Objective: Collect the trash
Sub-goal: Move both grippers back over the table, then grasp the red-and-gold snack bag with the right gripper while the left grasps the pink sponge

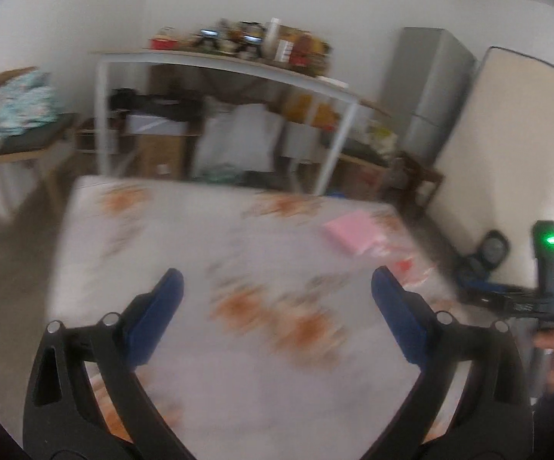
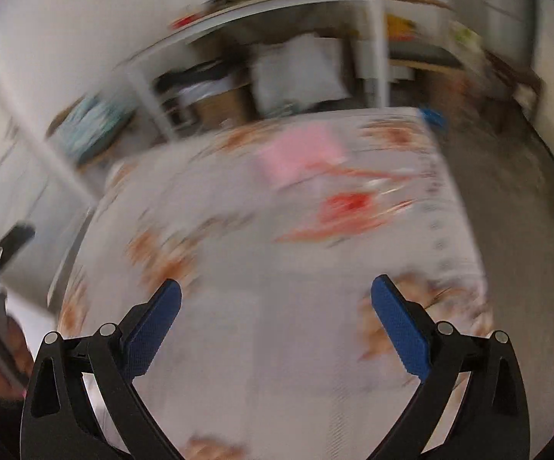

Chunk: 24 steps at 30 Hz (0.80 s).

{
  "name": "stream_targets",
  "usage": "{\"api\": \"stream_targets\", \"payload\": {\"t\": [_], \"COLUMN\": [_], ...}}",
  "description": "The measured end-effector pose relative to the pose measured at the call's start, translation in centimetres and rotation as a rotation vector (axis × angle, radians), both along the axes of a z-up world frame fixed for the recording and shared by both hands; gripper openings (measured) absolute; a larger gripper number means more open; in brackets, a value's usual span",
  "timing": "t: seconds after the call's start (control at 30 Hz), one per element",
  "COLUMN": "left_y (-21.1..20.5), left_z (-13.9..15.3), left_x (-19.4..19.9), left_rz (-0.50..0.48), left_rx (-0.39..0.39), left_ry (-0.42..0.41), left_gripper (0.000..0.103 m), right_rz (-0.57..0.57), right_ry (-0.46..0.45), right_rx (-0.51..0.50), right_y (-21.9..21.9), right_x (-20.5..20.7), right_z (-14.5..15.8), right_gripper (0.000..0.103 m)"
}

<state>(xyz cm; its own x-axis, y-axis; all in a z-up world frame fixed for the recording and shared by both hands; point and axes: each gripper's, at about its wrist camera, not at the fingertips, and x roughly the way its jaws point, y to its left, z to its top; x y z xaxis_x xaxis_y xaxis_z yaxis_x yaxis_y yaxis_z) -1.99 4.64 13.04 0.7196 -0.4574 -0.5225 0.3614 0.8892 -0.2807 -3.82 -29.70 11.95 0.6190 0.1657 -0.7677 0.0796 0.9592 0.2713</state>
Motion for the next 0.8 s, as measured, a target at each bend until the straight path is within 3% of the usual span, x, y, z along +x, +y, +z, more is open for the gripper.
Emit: {"api": "stream_targets", "payload": {"t": [0.1,0.27,0.5,0.6,0.63,0.67,0.7,0.73,0.8], "left_y": [-4.0,-7.5,-6.8,-6.3,-6.3,-6.4,-6.5,-6.7,-7.2], "left_z": [-0.5,-3.4,-6.9,-7.0,-7.1,-7.0,-6.9,-6.8,-6.6], "left_x": [2.2,3.1,4.3,4.4,4.4,4.5,4.8,5.0,5.4], "left_rz": [-0.051,-0.073,-0.050,-0.037,-0.038,-0.040,-0.039,-0.039,-0.052], "left_rx": [-0.049,-0.105,-0.093,-0.074,-0.066,-0.054,-0.047,-0.040,-0.032], "left_ry": [0.000,0.023,0.091,0.084,0.082,0.078,0.077,0.076,0.078], "left_gripper": [0.095,0.095,0.095,0.095,0.095,0.095,0.095,0.095,0.095], "right_rz": [-0.071,-0.091,-0.041,-0.028,-0.025,-0.027,-0.036,-0.049,-0.062], "right_ry": [0.034,0.120,0.198,0.144,0.139,0.132,0.117,0.118,0.119], "right_rx": [0.030,-0.057,-0.121,-0.184,-0.207,-0.210,-0.205,-0.193,-0.152], "right_y": [-4.0,-5.0,-2.5,-1.5,-1.3,-1.4,-1.6,-1.9,-2.5], "right_x": [4.0,10.2,11.9,10.5,10.3,10.1,9.8,9.7,9.4], "right_z": [-1.9,-5.7,-10.2,-9.8,-9.8,-9.7,-9.3,-9.1,-9.1], "right_gripper": [0.097,0.097,0.097,0.095,0.088,0.066,0.053,0.033,0.025]}}
